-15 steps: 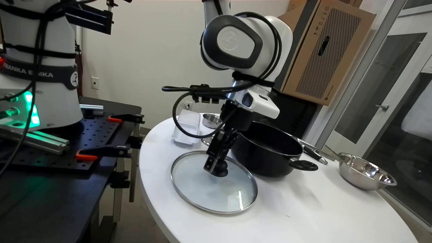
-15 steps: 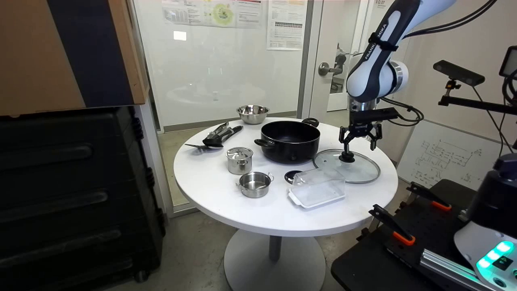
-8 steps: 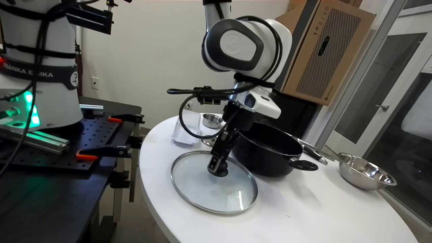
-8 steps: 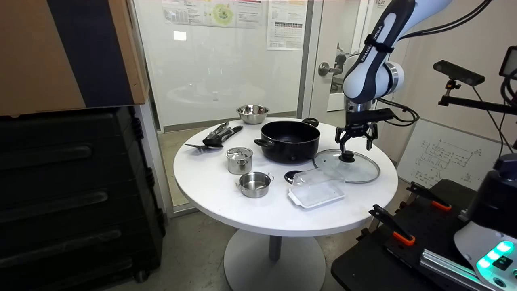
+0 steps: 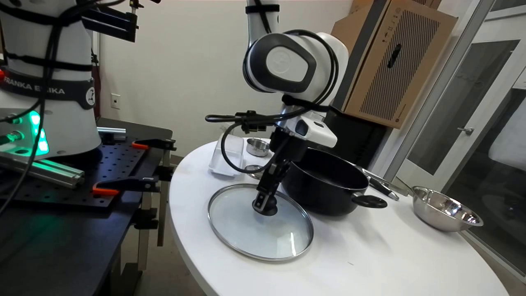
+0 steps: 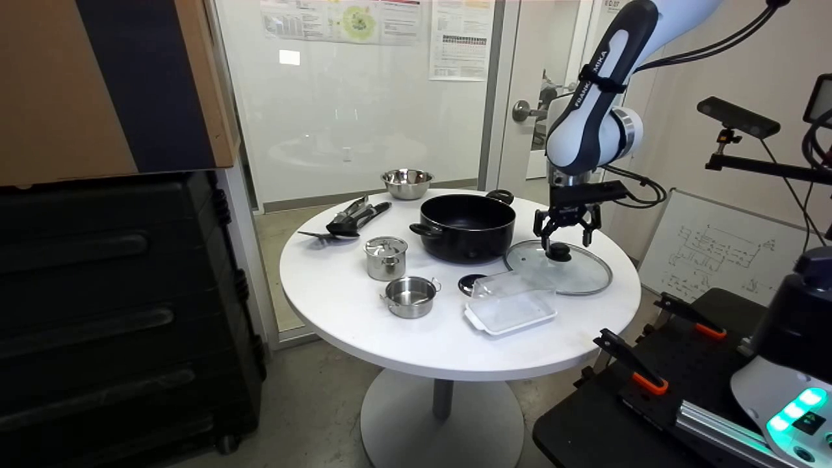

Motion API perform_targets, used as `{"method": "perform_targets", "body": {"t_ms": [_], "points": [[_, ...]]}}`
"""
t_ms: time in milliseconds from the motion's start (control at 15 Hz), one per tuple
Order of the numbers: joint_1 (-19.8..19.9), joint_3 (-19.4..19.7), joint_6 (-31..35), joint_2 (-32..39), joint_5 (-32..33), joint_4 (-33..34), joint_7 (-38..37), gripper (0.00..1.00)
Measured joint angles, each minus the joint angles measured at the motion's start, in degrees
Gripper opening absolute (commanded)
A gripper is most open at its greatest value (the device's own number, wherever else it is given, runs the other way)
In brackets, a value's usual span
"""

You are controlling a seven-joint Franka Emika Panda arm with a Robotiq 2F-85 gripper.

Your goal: Put the glass lid on top of the black pot

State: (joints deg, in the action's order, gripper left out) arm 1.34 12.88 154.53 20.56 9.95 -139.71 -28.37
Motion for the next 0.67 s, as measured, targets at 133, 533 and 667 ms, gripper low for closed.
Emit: {"method": "perform_targets", "body": {"t_ms": [133,533,667], "points": [[-0.33,0.25,0.31,0.57,-0.09,0.23,0.0,0.7],[-0.73,0.5,0.97,1.07,-0.66,0.74,0.0,0.26],[-0.76,0.66,0.99,0.98,-0.87,0.95,0.0,0.26]]}}
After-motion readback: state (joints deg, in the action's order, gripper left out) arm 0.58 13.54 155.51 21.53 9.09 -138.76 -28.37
